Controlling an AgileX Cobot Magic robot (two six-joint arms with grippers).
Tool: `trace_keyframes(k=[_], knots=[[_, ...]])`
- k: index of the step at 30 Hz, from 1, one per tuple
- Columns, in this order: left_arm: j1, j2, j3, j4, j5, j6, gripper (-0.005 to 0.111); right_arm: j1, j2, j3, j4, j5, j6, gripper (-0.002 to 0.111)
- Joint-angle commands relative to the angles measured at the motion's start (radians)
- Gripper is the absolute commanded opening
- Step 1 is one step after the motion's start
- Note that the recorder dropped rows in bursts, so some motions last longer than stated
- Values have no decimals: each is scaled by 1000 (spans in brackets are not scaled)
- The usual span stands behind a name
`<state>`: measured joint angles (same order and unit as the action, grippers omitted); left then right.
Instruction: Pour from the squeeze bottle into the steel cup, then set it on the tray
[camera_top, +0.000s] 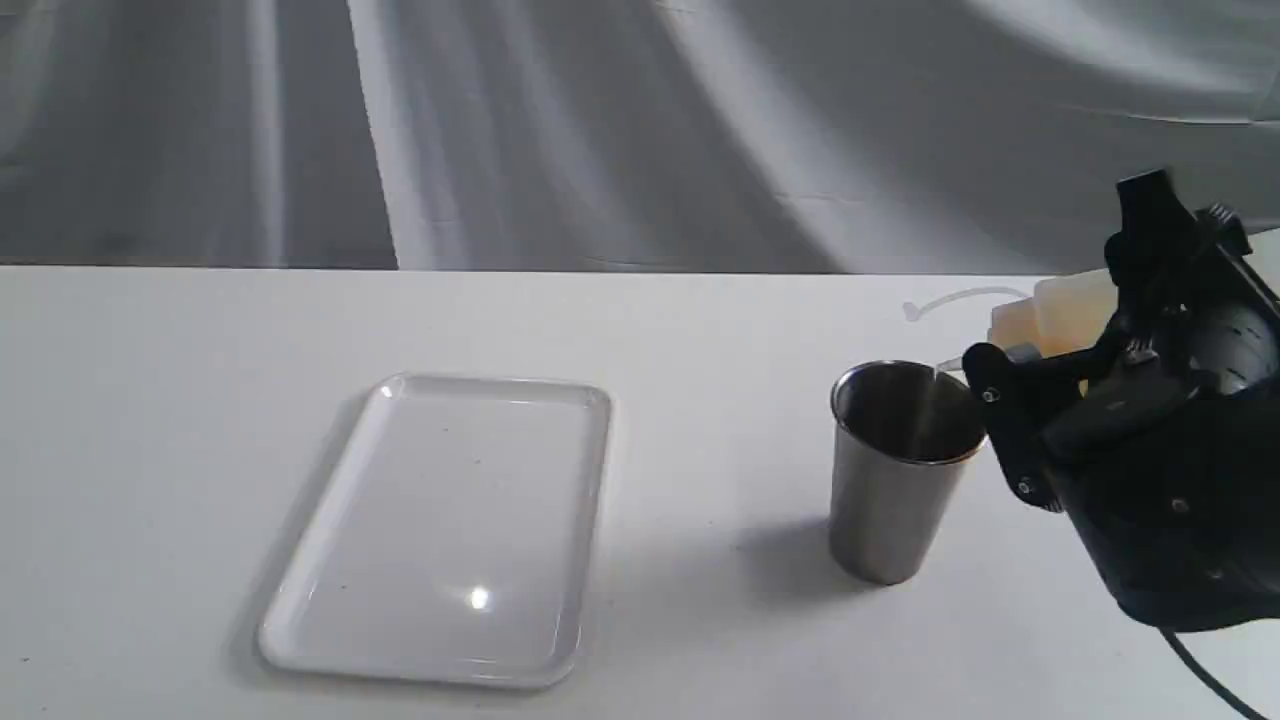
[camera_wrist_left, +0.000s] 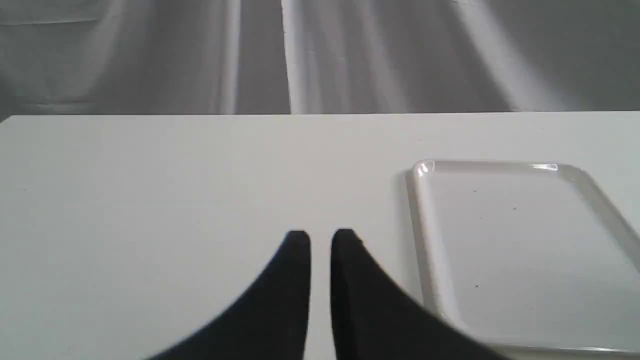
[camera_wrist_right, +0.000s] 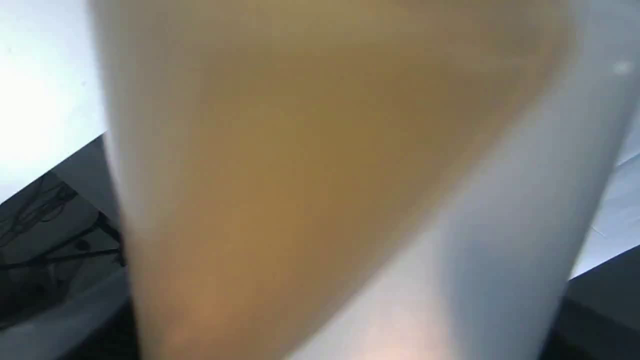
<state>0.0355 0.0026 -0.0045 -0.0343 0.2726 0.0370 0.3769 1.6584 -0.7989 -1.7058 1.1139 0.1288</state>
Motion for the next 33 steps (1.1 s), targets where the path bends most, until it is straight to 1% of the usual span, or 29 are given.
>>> trace_keyframes(k=[1,6,11,16,25,29,33], knots=[[-5,-3,4,0,-7,-1,8,-7,-10,-6,-39,22,20,0],[-5,-3,4,0,-7,-1,8,-7,-10,-6,-39,22,41,0],[-5,-3,4,0,-7,-5,8,-7,-10,-6,-39,13,160,0],[-5,-3,4,0,-7,-5,8,-7,-10,-6,-15,-16,199,0],[-5,-3,4,0,-7,-1,8,-7,-35,0,12,-35,517,0],[-5,-3,4,0,-7,-1,8,-7,-78,30,12,-92,591,0],[-5,-3,4,0,-7,-1,8,-7,-124,56,14,-119,736,0]])
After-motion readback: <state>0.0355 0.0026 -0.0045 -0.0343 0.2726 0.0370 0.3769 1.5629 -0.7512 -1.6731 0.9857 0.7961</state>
